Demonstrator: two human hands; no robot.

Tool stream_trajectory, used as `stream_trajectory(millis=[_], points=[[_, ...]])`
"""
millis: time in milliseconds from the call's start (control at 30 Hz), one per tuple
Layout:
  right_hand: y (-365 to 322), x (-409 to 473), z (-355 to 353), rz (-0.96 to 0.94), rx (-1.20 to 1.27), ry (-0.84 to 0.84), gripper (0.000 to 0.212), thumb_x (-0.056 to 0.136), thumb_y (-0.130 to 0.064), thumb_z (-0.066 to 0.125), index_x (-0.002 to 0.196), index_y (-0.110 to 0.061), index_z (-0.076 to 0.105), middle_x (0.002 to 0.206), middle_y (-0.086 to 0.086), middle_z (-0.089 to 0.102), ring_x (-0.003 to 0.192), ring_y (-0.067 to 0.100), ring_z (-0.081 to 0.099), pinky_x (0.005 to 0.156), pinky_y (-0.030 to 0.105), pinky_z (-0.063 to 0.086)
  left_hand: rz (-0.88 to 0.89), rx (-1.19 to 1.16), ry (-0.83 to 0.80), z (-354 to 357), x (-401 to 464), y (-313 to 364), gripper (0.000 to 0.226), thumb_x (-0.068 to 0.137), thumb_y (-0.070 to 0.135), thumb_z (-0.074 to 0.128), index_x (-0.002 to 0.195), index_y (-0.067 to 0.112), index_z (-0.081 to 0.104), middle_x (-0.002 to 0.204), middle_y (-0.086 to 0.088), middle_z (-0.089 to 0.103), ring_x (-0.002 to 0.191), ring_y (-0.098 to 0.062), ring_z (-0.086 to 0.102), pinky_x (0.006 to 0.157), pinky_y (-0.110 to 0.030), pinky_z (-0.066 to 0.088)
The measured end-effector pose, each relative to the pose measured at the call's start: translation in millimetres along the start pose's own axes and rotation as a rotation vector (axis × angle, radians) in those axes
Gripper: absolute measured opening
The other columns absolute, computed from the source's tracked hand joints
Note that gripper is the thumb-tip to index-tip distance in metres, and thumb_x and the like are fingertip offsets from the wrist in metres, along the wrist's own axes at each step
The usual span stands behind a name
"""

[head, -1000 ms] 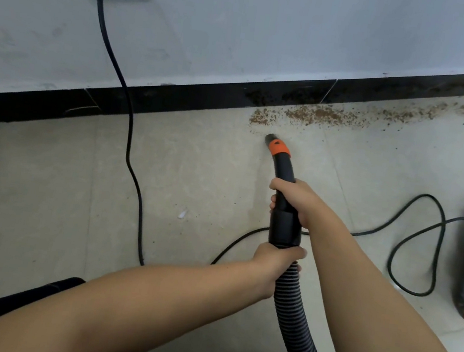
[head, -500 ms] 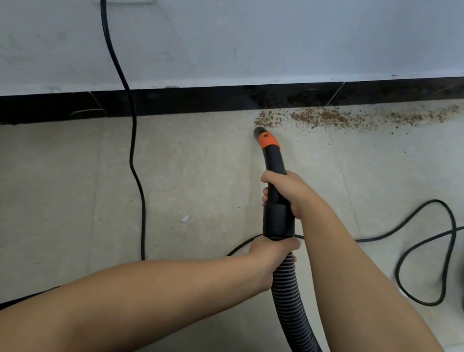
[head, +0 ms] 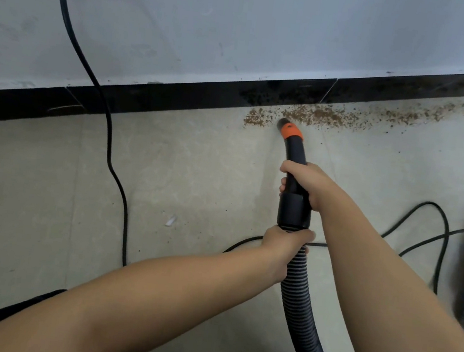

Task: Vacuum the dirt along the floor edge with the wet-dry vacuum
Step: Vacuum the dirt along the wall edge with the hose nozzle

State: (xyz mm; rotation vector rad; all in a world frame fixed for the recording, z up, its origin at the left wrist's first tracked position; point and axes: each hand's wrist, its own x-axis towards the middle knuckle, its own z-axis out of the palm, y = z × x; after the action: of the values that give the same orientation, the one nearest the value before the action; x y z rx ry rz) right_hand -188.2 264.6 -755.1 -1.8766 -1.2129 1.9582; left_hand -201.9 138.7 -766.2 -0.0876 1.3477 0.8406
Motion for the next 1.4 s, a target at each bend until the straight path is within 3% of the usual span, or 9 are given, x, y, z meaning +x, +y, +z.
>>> stream_trajectory(millis=[167, 300, 367, 500, 733, 1000, 1400], points=[[8.1, -13.9, 35.6, -0.011, -0.102, -0.189, 0.010, 0.088, -0.006, 0.057, 0.089, -0.008, 0.047, 0.064, 0.009, 0.052, 0.050, 0.020, 0.052, 0.051, 0.027, 0.050, -0.047, -0.094, 0.095, -16.8, -5.6, -19.1, 0.022, 0.078, 0.010, 0.072, 0.097, 0.003, 0.064, 0.071, -0.009, 0.062, 0.066, -0.024, 0.059, 0.070, -0.036, 0.051], [8.7, -12.1, 51.6, -0.030, -0.117, -0.226, 0.011, 0.088, -0.008, 0.058, 0.092, -0.011, 0.048, 0.066, 0.009, 0.054, 0.051, 0.018, 0.053, 0.051, 0.026, 0.050, -0.051, -0.091, 0.120, -32.3, -4.5, -15.8, 0.025, 0.078, 0.013, 0.073, 0.099, 0.003, 0.066, 0.078, -0.011, 0.064, 0.077, -0.027, 0.062, 0.080, -0.041, 0.054], [4.6, -7.9, 51.5, -0.040, -0.080, -0.189, 0.011, 0.088, -0.008, 0.058, 0.092, -0.010, 0.047, 0.066, 0.009, 0.054, 0.051, 0.019, 0.053, 0.052, 0.027, 0.050, -0.053, -0.059, 0.114, -36.1, -0.6, -7.3, 0.019, 0.079, 0.012, 0.072, 0.094, 0.004, 0.064, 0.073, -0.009, 0.063, 0.072, -0.026, 0.061, 0.075, -0.038, 0.054], [-1.1, -1.0, 31.0, -0.027, 0.002, -0.065, 0.010, 0.088, -0.007, 0.057, 0.087, -0.009, 0.047, 0.066, 0.009, 0.052, 0.051, 0.020, 0.052, 0.053, 0.028, 0.049, -0.035, 0.014, 0.047, -27.7, 5.8, 4.3, 0.028, 0.079, 0.010, 0.071, 0.104, 0.001, 0.063, 0.067, -0.007, 0.060, 0.059, -0.019, 0.057, 0.062, -0.029, 0.050], [-12.6, 16.2, -9.3, -0.001, 0.051, 0.063, 0.013, 0.087, -0.008, 0.058, 0.093, -0.007, 0.047, 0.065, 0.009, 0.053, 0.052, 0.020, 0.052, 0.056, 0.030, 0.050, -0.023, 0.070, -0.054, 3.1, 19.2, 22.2, 0.017, 0.080, 0.009, 0.071, 0.091, 0.008, 0.058, 0.067, -0.008, 0.058, 0.057, -0.019, 0.055, 0.062, -0.029, 0.048], [-22.5, 14.1, 11.1, -0.005, -0.097, -0.052, 0.012, 0.087, -0.010, 0.058, 0.094, -0.008, 0.048, 0.065, 0.008, 0.055, 0.051, 0.019, 0.055, 0.056, 0.029, 0.050, -0.018, 0.011, -0.014, -4.1, 16.2, 22.2, 0.019, 0.082, 0.010, 0.069, 0.097, 0.004, 0.058, 0.069, -0.007, 0.059, 0.057, -0.019, 0.056, 0.060, -0.029, 0.049], [-16.4, 4.3, 58.5, -0.037, -0.098, -0.117, 0.010, 0.087, -0.008, 0.058, 0.091, -0.009, 0.049, 0.066, 0.008, 0.054, 0.051, 0.019, 0.055, 0.052, 0.026, 0.050, 0.002, -0.034, 0.066, -45.7, 8.6, 18.1, 0.019, 0.081, 0.009, 0.069, 0.095, 0.003, 0.060, 0.066, -0.009, 0.059, 0.057, -0.020, 0.056, 0.058, -0.028, 0.049]])
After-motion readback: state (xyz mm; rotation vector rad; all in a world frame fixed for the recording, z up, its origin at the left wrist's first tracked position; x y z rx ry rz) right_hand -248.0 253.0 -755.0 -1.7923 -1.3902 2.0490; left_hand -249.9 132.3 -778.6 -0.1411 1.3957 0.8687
